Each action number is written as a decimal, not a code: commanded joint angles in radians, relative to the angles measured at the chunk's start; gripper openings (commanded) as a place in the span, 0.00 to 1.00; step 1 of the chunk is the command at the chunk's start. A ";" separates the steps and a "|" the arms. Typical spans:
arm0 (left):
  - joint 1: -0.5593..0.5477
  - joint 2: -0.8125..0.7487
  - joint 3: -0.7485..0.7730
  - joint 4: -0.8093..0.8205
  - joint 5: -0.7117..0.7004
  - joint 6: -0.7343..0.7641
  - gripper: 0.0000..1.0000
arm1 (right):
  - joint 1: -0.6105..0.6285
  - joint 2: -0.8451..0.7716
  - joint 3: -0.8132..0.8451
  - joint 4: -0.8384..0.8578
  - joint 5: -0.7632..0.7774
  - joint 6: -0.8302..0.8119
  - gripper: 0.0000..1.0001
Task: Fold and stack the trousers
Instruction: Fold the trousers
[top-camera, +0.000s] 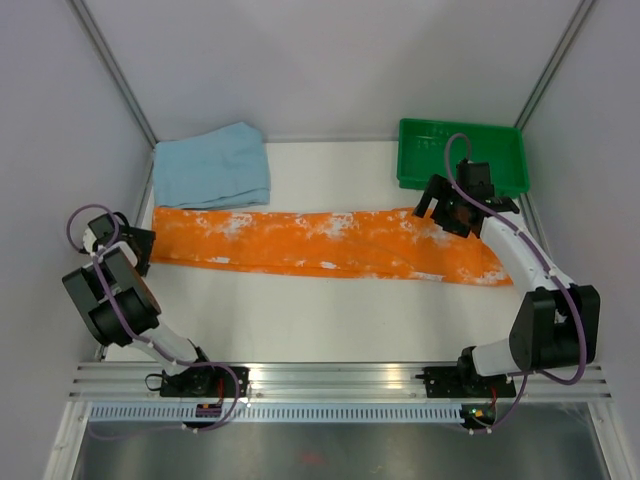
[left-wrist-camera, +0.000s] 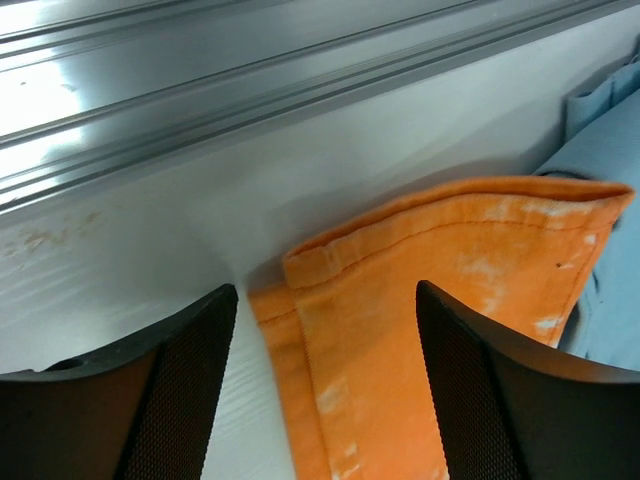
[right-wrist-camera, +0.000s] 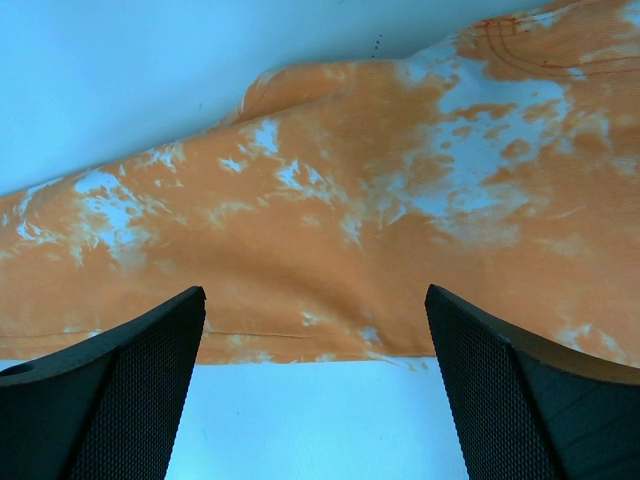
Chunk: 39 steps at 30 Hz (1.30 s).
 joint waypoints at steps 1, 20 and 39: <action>0.002 0.097 0.012 0.014 0.088 0.002 0.77 | 0.000 -0.053 0.027 -0.028 0.048 0.039 0.98; 0.002 0.138 0.007 -0.012 0.156 0.154 0.02 | -0.011 -0.142 0.033 -0.051 0.174 0.064 0.98; 0.000 -0.250 -0.025 0.149 0.337 0.565 0.02 | -0.037 -0.062 0.059 0.059 0.003 0.050 0.98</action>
